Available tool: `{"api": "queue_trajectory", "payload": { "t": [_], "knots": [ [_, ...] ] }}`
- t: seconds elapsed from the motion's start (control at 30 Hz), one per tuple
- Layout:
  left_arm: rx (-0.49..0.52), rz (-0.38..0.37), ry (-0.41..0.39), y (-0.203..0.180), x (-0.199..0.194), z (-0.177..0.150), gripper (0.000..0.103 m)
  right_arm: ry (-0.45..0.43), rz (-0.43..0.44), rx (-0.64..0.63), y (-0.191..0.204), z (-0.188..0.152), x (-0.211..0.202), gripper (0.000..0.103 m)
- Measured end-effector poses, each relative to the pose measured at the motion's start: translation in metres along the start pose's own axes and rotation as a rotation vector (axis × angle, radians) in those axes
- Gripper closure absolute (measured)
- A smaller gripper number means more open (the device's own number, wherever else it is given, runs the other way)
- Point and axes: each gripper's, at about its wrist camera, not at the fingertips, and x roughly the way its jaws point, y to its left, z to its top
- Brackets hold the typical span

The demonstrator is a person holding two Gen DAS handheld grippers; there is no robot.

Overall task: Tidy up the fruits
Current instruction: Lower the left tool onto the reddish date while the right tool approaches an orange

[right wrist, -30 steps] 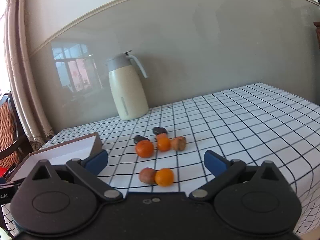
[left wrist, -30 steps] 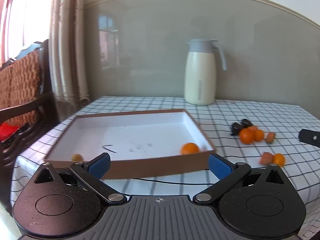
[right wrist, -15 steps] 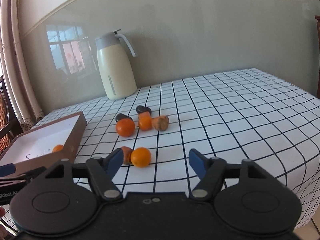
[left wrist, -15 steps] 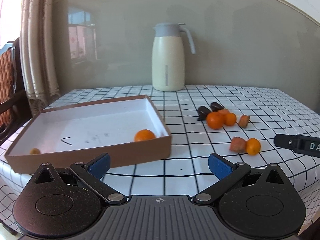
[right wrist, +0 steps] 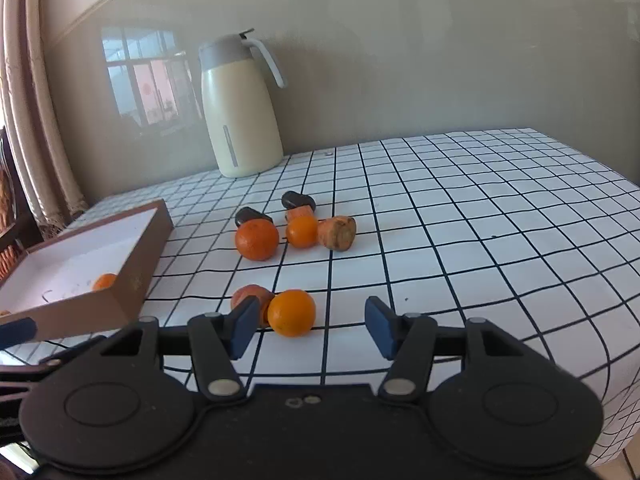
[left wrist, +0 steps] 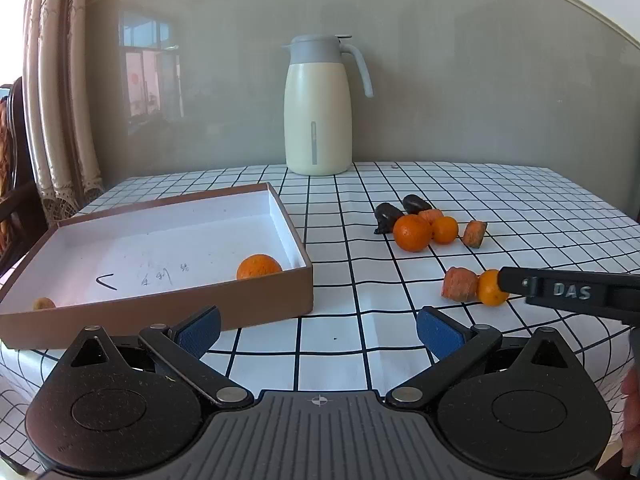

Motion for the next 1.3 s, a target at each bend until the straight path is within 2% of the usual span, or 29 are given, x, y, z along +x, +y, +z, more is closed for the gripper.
{"api": "queue_trajectory", "payload": {
  "t": [0.13,0.33,0.43,0.53,0.7,1.07,1.3],
  "knots": [
    [-0.011,-0.005,0.006,0.0,0.004,0.001,0.0,0.016,-0.032,-0.019,0.002,-0.001,0.011,0.052],
    [-0.018,-0.01,0.013,0.0,0.009,0.001,0.0,0.027,-0.017,-0.033,0.004,-0.002,0.017,0.05],
    [-0.02,-0.012,0.02,-0.001,0.012,0.0,0.0,-0.016,-0.084,-0.045,0.002,-0.001,0.013,0.043],
    [-0.021,-0.015,0.024,-0.003,0.015,0.001,0.0,-0.059,-0.146,-0.028,-0.009,0.003,0.007,0.042],
    [-0.011,-0.03,0.031,-0.01,0.02,0.0,0.0,-0.067,-0.18,0.033,-0.031,0.005,0.005,0.043],
    [0.028,-0.072,0.025,-0.037,0.031,0.001,0.0,-0.057,-0.107,0.035,-0.037,-0.001,-0.001,0.044],
    [0.031,-0.079,0.028,-0.044,0.036,0.002,0.0,-0.07,-0.105,0.042,-0.041,0.002,-0.003,0.047]
  ]
}}
